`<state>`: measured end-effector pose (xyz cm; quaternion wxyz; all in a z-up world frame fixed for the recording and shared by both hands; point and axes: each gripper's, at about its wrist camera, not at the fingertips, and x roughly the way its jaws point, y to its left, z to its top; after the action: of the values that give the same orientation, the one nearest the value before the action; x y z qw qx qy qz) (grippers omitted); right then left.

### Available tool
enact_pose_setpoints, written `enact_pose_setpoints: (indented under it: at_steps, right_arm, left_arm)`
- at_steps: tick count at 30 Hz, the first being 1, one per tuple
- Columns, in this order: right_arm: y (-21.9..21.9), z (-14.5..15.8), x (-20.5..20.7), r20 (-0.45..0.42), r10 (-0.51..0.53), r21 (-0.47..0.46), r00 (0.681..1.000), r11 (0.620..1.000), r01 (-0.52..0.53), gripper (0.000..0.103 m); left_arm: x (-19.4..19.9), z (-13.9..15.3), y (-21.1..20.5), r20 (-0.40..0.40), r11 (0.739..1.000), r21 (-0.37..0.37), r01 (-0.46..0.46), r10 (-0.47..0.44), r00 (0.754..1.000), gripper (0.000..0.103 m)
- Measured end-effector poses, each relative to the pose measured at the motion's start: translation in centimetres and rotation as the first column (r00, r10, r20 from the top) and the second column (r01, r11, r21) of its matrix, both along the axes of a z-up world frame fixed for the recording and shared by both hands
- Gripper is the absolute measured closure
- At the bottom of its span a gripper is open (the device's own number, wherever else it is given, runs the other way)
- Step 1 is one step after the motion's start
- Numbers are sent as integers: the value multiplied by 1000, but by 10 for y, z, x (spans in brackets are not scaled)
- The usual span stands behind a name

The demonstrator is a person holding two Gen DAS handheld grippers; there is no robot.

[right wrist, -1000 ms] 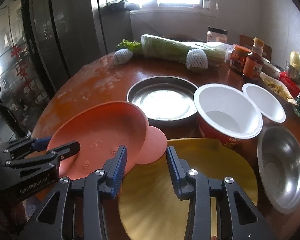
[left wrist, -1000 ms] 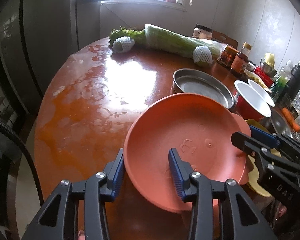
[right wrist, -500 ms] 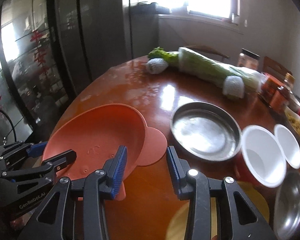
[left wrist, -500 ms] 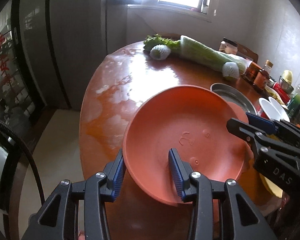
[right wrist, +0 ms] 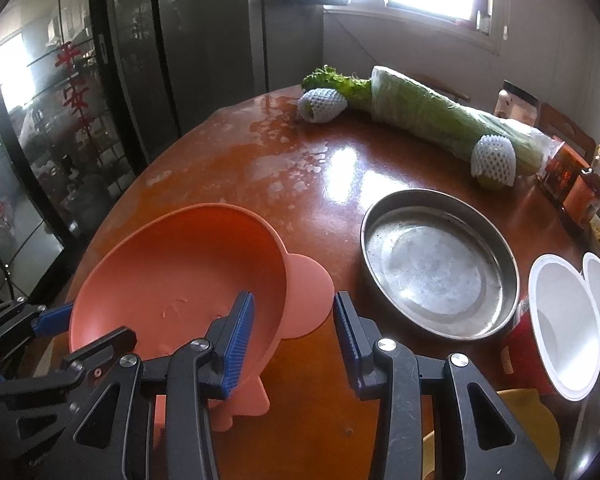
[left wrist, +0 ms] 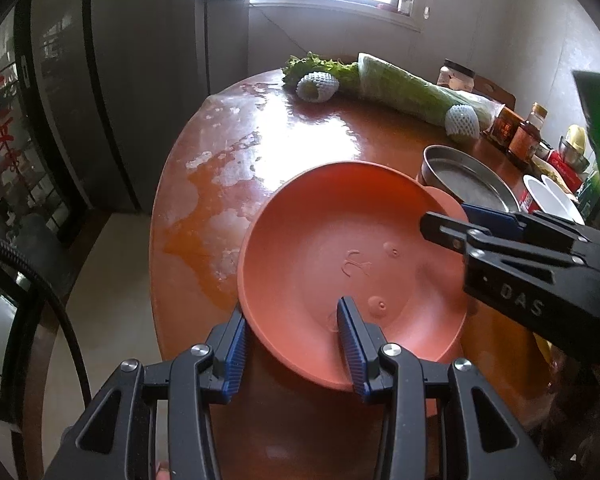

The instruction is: Organize plates and bowls

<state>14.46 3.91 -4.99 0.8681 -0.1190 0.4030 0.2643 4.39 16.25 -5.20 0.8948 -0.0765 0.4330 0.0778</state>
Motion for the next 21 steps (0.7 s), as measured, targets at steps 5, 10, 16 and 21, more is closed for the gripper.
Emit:
enact_pose_setpoints:
  at_steps: [5,10,16,21]
  right_arm:
    - [4,-1,5,-3,-8,5,1000,1000,8,60]
    - [7,-1,8,-1,-10,6,1000,1000,10,59]
    - [9,-4,11,-6,-13,-4,1000,1000,13,57]
    - [10,-3,12,-2,-12,1,1000,1000,12,55]
  left_arm:
    - [0,1,-3,1,1000,6,9,-9,1000,60]
    - [-2,2,-5,5,1000,2,20,-20,1000,60]
    - [-4,3,-5,10,999,-21,35,-35,999,59]
    - [-5,2,-3,7,999,-31,38,-38,999,58]
